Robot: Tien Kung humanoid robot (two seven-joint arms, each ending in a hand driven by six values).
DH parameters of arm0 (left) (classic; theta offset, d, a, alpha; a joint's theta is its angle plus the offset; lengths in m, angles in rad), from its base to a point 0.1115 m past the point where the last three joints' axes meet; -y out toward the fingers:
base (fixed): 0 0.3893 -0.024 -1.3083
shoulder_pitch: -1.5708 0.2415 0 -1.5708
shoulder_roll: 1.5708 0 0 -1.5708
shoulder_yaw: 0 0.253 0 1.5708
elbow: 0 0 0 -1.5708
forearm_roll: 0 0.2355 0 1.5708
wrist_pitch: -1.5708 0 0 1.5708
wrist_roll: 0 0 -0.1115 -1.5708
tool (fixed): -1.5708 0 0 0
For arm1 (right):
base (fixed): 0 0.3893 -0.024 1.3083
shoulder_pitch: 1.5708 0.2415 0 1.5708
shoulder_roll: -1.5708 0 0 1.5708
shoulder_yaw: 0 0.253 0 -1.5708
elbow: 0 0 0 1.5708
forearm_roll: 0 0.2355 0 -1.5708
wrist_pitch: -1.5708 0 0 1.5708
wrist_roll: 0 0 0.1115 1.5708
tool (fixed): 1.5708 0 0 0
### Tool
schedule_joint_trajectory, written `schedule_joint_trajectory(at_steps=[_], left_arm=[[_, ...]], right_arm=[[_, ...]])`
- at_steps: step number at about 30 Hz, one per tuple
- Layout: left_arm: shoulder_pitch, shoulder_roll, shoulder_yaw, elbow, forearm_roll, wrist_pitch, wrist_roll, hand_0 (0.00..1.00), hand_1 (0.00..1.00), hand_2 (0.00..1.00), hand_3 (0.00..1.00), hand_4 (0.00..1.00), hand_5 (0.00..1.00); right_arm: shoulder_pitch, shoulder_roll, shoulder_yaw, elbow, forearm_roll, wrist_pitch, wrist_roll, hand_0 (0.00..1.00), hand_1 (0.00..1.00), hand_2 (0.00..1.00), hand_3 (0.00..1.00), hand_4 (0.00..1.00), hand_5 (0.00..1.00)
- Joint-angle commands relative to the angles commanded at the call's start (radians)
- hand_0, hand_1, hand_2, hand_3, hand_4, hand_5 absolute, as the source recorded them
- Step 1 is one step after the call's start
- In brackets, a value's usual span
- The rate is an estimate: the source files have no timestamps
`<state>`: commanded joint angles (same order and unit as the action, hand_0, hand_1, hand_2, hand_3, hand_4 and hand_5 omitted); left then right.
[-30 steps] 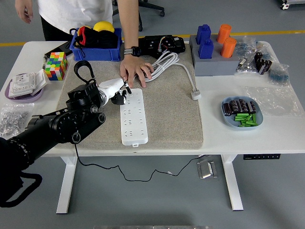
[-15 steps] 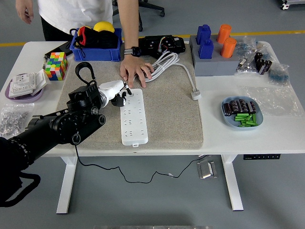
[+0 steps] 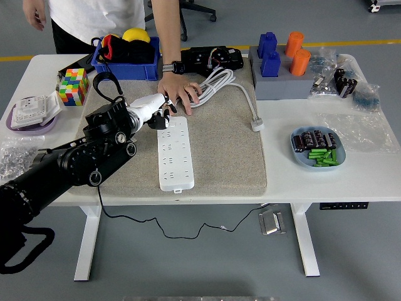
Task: Pull the plug out,throw it away,press the button
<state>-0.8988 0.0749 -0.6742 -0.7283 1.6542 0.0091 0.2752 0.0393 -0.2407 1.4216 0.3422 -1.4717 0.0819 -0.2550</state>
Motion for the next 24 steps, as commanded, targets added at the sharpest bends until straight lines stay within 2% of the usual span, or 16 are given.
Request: schedule_joint_trajectory(at_steps=[5,6,11,12,14,17,18,23,24], left_arm=[[0.047,0.024,-0.118,-0.083,0.083,0.045,-0.053,0.002,0.019,0.105,0.663,0.022,0.002],[0.068,0.035,-0.154,-0.11,0.107,0.06,-0.071,0.07,0.09,0.166,0.698,0.414,0.002],[0.145,0.078,-0.287,-0.206,0.149,0.07,-0.101,0.07,0.09,0.166,0.698,0.414,0.002],[0.157,0.084,-0.315,-0.223,0.157,0.071,-0.103,0.415,0.553,0.538,0.769,0.717,0.002],[0.194,0.113,-0.387,-0.27,0.178,0.073,-0.114,0.415,0.553,0.538,0.769,0.717,0.002],[0.238,0.135,-0.481,-0.315,0.202,0.069,-0.111,0.415,0.553,0.538,0.769,0.717,0.002],[0.258,0.143,-0.513,-0.329,0.206,0.068,-0.111,0.819,0.846,0.783,0.817,0.753,0.096],[0.352,0.152,-0.63,-0.386,0.213,0.076,-0.13,0.819,0.846,0.783,0.817,0.753,0.096],[0.375,0.15,-0.652,-0.397,0.214,0.073,-0.13,0.921,0.966,0.928,0.9,0.825,0.415]], right_arm=[[0.002,-0.001,-0.003,0.0,-0.001,0.0,0.0,0.767,0.729,0.724,0.713,0.883,0.658],[0.004,-0.001,-0.004,0.001,0.0,0.0,0.0,0.767,0.729,0.724,0.713,0.883,0.658],[0.014,-0.004,-0.013,0.001,0.001,-0.001,0.001,0.767,0.729,0.724,0.713,0.883,0.658],[0.018,-0.004,-0.015,0.001,0.001,-0.002,0.001,0.767,0.729,0.724,0.713,0.883,0.658],[0.041,-0.007,-0.03,0.001,0.002,0.0,0.001,0.767,0.729,0.724,0.713,0.883,0.658],[0.053,-0.017,-0.048,0.009,0.009,-0.001,0.001,0.767,0.729,0.724,0.713,0.883,0.658],[0.053,-0.021,-0.051,0.008,0.008,-0.002,0.001,0.767,0.729,0.724,0.713,0.883,0.658],[0.039,-0.03,-0.05,0.006,0.004,-0.009,0.003,0.767,0.729,0.724,0.713,0.883,0.658],[0.033,-0.029,-0.044,0.005,0.0,-0.016,0.004,0.767,0.729,0.724,0.713,0.883,0.658]])
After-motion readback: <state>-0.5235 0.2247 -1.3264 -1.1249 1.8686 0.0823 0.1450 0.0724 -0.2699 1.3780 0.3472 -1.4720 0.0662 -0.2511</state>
